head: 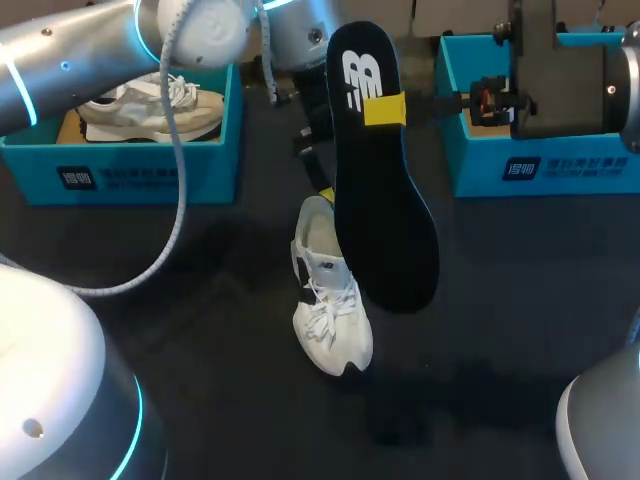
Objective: Take the shoe out of the shoebox, open the shoe tongue, remove and reinsert the insole, then place the shoe into the shoebox
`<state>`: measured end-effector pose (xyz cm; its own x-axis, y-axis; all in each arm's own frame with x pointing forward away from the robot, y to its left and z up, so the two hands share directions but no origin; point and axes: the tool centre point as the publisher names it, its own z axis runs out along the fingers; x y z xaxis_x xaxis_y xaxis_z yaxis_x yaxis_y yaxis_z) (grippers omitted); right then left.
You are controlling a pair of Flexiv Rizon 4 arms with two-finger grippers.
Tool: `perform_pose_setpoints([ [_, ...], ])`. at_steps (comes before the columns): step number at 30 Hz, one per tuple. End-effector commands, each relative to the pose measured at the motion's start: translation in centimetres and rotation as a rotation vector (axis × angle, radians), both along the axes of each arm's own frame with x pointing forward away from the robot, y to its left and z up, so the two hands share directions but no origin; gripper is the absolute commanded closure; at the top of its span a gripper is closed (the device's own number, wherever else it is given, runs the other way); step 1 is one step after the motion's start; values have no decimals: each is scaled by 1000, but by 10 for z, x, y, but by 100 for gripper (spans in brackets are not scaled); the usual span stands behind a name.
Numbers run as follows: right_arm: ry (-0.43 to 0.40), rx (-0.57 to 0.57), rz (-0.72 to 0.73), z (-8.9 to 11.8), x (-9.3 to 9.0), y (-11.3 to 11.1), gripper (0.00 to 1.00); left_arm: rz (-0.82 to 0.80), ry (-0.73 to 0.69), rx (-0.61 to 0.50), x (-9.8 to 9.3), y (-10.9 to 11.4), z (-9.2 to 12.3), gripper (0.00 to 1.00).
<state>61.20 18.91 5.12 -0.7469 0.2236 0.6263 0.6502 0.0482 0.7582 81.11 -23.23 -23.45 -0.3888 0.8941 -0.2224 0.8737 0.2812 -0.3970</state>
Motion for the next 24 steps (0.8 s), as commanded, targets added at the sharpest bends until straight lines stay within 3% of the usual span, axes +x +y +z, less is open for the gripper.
perform_pose_setpoints([
  [1, 1, 1, -1, -1, 1, 4, 100, 6, -6, -14, -2, 2, -1, 0],
  [6, -9, 31, -16, 1, 9, -1, 100, 47, 17, -91, 17, 9, -2, 0],
  [13, 5, 70, -76, 6, 35, -19, 100, 53, 18, -268, 36, 21, 24, 0],
  [24, 127, 120, -112, 3, 53, -53, 100, 19, 25, -461, 40, 32, 56, 0],
])
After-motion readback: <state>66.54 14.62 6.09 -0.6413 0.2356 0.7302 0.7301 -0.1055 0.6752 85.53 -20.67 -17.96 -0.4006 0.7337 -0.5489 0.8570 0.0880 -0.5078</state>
